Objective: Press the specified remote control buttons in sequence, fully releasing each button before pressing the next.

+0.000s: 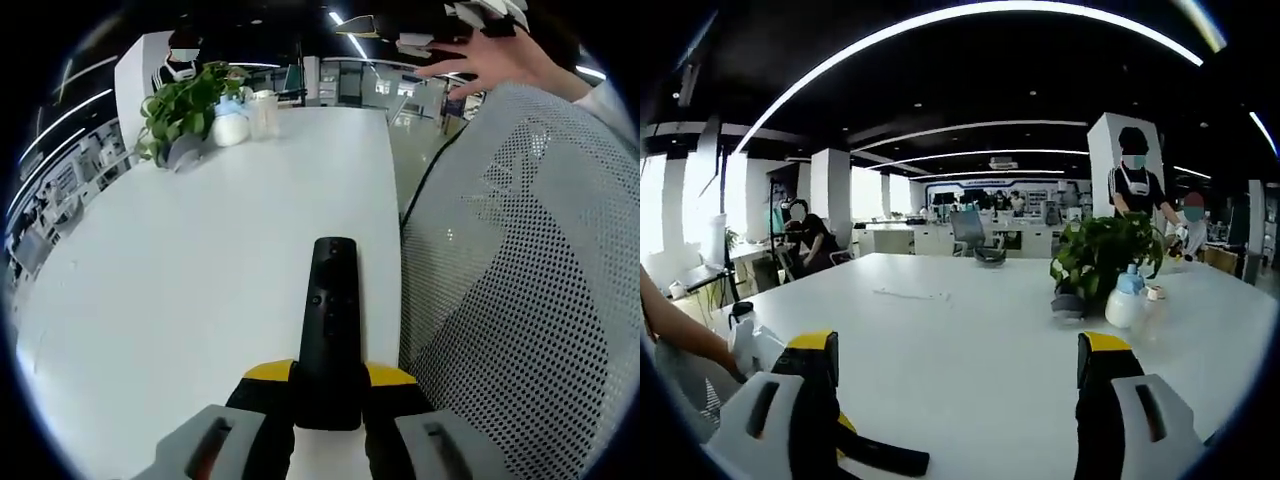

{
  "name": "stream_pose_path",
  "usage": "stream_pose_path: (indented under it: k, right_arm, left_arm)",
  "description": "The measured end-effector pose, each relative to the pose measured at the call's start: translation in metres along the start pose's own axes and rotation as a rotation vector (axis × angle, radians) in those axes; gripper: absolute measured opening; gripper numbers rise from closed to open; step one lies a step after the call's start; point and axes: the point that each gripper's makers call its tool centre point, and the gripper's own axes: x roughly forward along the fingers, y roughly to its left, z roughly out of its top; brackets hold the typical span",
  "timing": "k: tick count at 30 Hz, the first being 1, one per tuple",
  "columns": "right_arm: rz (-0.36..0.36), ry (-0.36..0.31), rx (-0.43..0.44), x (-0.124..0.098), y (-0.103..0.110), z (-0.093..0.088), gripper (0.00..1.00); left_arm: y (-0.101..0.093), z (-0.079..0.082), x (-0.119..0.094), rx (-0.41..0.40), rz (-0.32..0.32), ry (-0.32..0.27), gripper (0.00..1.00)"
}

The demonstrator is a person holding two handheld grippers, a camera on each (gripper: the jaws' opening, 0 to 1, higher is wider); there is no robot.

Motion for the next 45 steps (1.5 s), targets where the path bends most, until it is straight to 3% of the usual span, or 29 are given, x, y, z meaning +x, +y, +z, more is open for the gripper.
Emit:
stream_pose_path:
  k: [8, 13, 20, 23, 25, 32, 37, 45]
  right_arm:
    - [0.003, 0.037, -0.105, 0.001, 0.007, -0.006, 1.00]
    - [-0.037, 0.033, -0.160, -0.001, 0.003, -0.003, 0.97]
    - [-0.111, 0.019, -0.117, -0.008, -0.014, 0.002, 0.90]
    - [-0.126, 0.064, -0.101, -0.007, -0.019, -0.007, 0.85]
    - [-0.126, 0.140, -0.111, -0.007, -0.020, -0.020, 0.81]
    - [-0.121, 0.157, -0.130, -0.007, -0.018, -0.022, 0.74]
    - [-0.120, 0.183, -0.117, -0.009, -0.019, -0.026, 0.60]
    - [-0.121, 0.243, -0.134, -0.009, -0.019, -0.036, 0.55]
  left_arm:
    - [0.000, 0.001, 0.000, 0.001, 0.000, 0.000, 0.25]
    - [0.000, 0.001, 0.000, 0.004, -0.001, 0.005, 0.25]
    - [0.000, 0.001, 0.000, 0.009, -0.004, 0.017, 0.25]
    - [0.002, 0.001, 0.001, 0.007, -0.003, 0.028, 0.25]
    - [0.004, 0.001, 0.001, 0.004, 0.000, 0.035, 0.25]
    - [0.012, -0.001, 0.001, 0.011, 0.001, 0.049, 0.24]
    - [0.017, -0.002, -0.001, 0.015, -0.002, 0.058, 0.24]
    - [0.026, -0.004, -0.003, 0.033, -0.020, 0.076, 0.25]
